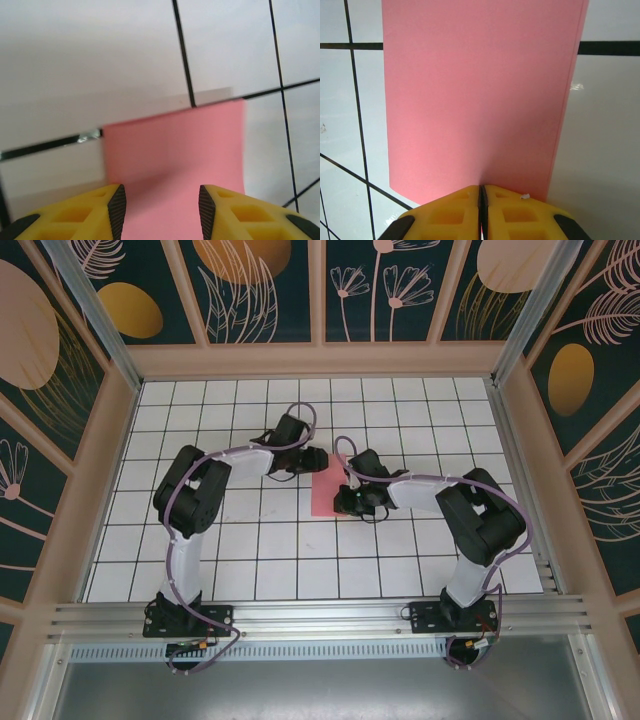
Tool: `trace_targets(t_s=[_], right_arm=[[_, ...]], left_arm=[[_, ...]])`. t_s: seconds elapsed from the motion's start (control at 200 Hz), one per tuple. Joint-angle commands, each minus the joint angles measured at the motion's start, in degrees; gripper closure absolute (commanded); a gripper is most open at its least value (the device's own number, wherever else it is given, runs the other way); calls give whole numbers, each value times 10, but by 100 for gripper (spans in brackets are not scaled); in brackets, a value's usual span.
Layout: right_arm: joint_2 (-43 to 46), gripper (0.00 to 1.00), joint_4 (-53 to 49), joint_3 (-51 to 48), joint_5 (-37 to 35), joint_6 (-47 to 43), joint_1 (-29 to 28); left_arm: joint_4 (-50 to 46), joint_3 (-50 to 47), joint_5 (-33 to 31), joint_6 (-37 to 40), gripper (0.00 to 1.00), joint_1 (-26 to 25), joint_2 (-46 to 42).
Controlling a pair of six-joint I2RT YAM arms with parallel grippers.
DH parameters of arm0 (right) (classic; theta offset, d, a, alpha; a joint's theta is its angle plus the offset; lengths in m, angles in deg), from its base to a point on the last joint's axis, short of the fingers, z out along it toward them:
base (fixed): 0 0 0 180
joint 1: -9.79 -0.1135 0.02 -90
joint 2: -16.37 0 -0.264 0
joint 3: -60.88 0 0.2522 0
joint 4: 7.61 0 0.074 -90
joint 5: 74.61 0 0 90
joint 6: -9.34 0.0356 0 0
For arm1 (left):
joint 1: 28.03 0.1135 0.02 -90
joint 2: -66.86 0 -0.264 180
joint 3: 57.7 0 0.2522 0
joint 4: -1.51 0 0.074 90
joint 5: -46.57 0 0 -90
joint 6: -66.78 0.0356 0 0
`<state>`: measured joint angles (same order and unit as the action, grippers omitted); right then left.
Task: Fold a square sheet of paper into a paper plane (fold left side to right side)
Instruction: First fold the square sheet of paper in half at the center of the table.
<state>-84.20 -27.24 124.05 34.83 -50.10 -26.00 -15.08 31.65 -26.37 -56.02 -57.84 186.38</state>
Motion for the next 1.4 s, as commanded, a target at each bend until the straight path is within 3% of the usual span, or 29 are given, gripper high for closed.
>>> trace_targets(t_s=[0.0, 0.155, 0.295, 0.445, 0.736, 1.041, 1.396], right_arm=[[-48, 87, -93, -26, -69, -14, 1], [-48, 87, -90, -26, -65, -13, 2], [-49, 87, -89, -19, -64, -15, 2], [-50, 87, -89, -18, -64, -17, 2], [-53, 86, -92, -18, -67, -16, 1], [-51, 86, -98, -17, -73, -15, 0], [-48, 86, -108, -24, -79, -18, 0]], left_arm=[[-1, 27, -6, 21, 53, 22, 13], [-4, 35, 0, 32, 53, 30, -5], [30, -26, 11, 30, 53, 30, -60], [91, -94, 74, 2, 54, 28, -98], [117, -85, 125, -2, 55, 4, -64], [42, -3, 58, 38, 54, 4, 8], [38, 16, 14, 31, 53, 28, 47]])
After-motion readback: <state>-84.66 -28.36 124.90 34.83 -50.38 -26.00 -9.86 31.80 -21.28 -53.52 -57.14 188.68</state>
